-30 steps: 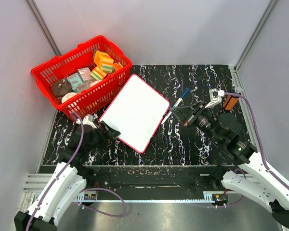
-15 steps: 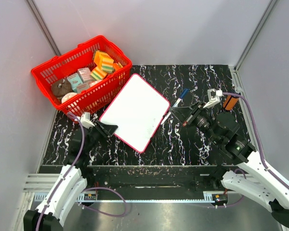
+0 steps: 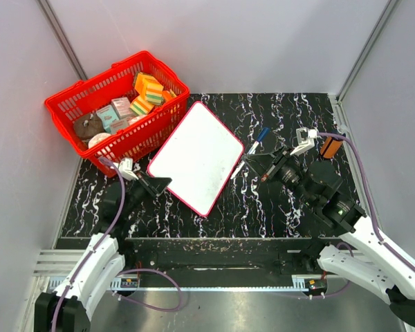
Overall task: Write a sentence on the whiteboard
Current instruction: Move the whiteboard to the center of the board.
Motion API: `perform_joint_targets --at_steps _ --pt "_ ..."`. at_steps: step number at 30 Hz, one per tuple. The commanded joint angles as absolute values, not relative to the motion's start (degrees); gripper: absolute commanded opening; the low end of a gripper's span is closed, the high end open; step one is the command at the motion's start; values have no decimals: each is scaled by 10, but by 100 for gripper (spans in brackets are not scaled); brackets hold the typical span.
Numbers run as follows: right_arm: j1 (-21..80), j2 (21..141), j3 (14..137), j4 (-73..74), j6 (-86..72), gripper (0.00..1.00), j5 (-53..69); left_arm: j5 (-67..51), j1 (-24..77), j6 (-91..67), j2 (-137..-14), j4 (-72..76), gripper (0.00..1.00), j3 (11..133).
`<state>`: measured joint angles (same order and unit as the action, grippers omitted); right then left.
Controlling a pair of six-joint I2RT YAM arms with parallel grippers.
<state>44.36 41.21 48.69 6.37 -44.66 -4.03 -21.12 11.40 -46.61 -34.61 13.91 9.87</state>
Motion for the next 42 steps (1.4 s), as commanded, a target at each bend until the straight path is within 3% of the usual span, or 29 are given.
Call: perform_joint_targets --at_steps 1,12,32,42 --pt "446 405 488 58 -432 0 -59 -263 111 -367 -352 115 0 99" --pt "446 392 497 75 -418 0 -67 -359 111 -356 -453 142 0 133" --pt "446 371 506 92 -407 0 -78 -369 207 -328 -497 144 0 153" --pt "446 364 509 98 -401 0 -79 -389 261 -308 -582 155 0 192"
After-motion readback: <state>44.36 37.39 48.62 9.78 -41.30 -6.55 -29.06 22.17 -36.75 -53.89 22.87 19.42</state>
